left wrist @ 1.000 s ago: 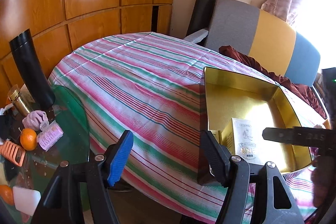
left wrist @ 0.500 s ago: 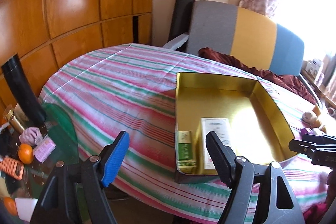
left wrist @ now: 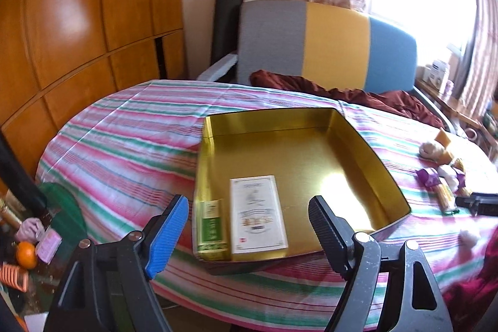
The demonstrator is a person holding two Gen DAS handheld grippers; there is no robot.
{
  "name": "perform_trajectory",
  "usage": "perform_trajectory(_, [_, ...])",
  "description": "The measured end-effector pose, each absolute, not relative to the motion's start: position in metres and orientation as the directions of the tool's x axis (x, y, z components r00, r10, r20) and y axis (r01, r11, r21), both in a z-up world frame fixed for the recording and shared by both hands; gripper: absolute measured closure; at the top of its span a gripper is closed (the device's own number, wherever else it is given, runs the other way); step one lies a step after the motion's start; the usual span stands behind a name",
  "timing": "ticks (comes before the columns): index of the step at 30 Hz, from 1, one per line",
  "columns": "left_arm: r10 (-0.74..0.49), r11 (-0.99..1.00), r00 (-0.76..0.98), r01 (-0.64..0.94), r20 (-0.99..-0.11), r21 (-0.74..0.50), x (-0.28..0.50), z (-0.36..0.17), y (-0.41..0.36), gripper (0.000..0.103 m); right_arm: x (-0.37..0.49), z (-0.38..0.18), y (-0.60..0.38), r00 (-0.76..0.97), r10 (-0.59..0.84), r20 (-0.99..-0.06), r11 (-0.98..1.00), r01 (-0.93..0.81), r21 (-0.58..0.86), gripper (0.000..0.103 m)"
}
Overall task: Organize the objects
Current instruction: 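Move the left tool to the WEIDAN cracker pack and grasp it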
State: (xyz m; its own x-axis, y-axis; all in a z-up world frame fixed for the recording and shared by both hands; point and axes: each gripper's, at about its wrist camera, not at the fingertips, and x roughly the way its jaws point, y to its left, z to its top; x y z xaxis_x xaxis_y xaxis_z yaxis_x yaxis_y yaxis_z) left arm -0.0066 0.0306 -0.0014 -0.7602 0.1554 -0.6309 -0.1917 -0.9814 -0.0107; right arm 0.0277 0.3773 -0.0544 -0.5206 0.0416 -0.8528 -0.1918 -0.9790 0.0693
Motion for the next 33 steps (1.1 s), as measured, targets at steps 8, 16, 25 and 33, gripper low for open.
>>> perform_trajectory(8, [0.222,-0.953,-0.74,-0.302,-0.635,0.019,-0.005,0.002,0.076,0.023,0.058,-0.04,0.458,-0.527,0.164,-0.834,-0.933,-0.359,0.043,0.019])
perform_trajectory(16, [0.338,-0.886,-0.678,-0.462,-0.652,0.021,0.0,0.001,0.135,0.023,0.085,-0.053,0.524,-0.522,0.14,-0.842,-0.846,-0.504,0.172,0.019])
perform_trajectory(25, [0.446,-0.774,-0.551,-0.633,-0.705,0.006,0.01,-0.013,0.212,0.023,0.109,-0.058,0.555,-0.656,-0.035,-0.754,-0.697,-0.525,0.489,0.019])
perform_trajectory(33, [0.486,-0.693,-0.423,-0.72,-0.765,-0.042,0.01,-0.037,0.277,0.023,0.11,-0.06,0.557,-0.695,-0.104,-0.712,-0.689,-0.465,0.555,0.019])
